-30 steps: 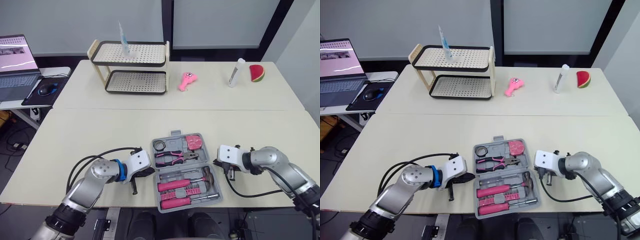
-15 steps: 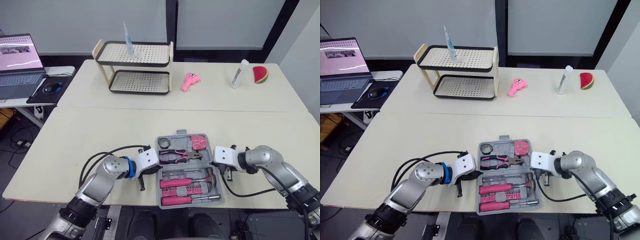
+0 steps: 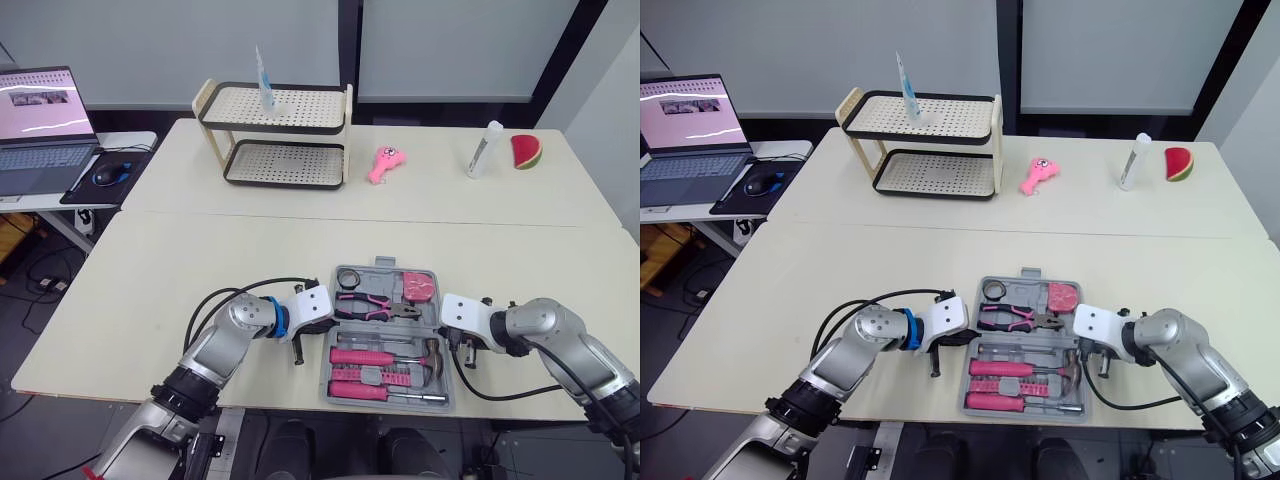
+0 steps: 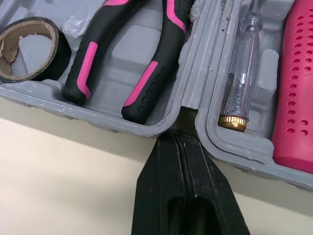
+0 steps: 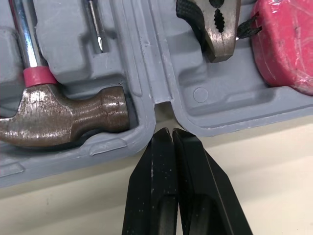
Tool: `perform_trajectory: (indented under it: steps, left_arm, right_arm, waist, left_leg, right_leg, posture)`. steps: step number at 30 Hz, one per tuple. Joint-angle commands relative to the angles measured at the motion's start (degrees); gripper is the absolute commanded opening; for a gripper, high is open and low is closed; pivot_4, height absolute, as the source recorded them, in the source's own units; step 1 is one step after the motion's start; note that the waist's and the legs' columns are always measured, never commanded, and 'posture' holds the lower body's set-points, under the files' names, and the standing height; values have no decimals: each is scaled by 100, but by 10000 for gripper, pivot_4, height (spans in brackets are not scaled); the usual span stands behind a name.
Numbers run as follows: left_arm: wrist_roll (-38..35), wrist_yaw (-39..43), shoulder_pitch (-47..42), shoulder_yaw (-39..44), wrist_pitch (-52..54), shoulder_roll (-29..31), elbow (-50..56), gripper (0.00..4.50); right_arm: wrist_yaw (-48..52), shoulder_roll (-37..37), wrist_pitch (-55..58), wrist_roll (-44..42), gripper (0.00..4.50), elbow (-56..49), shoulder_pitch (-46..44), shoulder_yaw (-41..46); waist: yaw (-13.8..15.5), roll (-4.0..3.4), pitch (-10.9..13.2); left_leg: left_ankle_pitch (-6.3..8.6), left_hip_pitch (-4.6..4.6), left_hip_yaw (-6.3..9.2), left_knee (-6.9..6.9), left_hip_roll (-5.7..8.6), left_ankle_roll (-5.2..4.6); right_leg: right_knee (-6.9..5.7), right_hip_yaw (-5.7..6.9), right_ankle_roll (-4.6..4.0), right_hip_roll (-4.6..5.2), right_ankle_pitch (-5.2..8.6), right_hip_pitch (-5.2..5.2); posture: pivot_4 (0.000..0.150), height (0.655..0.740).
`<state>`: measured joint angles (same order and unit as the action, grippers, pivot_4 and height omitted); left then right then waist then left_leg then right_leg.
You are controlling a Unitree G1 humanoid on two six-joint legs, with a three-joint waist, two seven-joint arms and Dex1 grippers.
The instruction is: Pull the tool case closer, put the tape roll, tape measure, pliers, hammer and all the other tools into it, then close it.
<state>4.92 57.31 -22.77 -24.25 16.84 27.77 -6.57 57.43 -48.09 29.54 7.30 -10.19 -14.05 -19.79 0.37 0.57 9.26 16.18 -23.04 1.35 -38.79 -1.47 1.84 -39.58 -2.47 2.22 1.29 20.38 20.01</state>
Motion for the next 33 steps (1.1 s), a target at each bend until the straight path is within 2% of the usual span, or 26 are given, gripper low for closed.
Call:
perform_trajectory:
  steps: [1, 19, 26, 31, 33]
  left_arm:
    - [-72, 254, 106, -351, -156, -193, 207, 0]
    - [28, 219, 210, -257, -216, -131, 147, 0]
    - [26, 357, 512, 179, -544, 772, 579, 0]
    - [-654, 682, 1049, 676, -754, 1217, 1153, 0]
    - [-919, 826, 1258, 830, -816, 1316, 1394, 0]
  right_arm:
    - [36, 96, -54, -158, 154, -469, -4, 100]
    - [-82, 167, -214, -15, 154, -172, 18, 123]
    - [-54, -258, -520, -21, 154, 111, 117, 430]
    - [-83, -298, -602, -281, 154, 511, 76, 882]
    - [-73, -204, -304, -582, 5231, 631, 1, 1188]
  waist:
    - [0, 0, 0]
    - [-31, 1, -6]
    - [-62, 3, -5]
    - [-89, 2, -4]
    - [-88, 2, -4]
  left_leg:
    - [0, 0, 0, -1, 0, 0]
    - [1, 5, 1, 0, -1, -1]
    - [0, 3, 1, 1, -5, -1]
    - [1, 4, 1, 4, -14, -2]
    - [1, 1, 0, 5, -12, -2]
  right_leg:
    - [0, 0, 0, 0, 0, 0]
    - [1, 1, 0, -1, 0, -6]
    - [-1, -1, 0, -3, 0, 0]
    - [-10, -3, 0, -7, 0, 8]
    - [-9, -3, 0, -5, 0, 8]
  posture:
    - [1500, 7400]
    - [1500, 7400]
    - [1500, 7400]
    - [1500, 7400]
    - [1500, 7400]
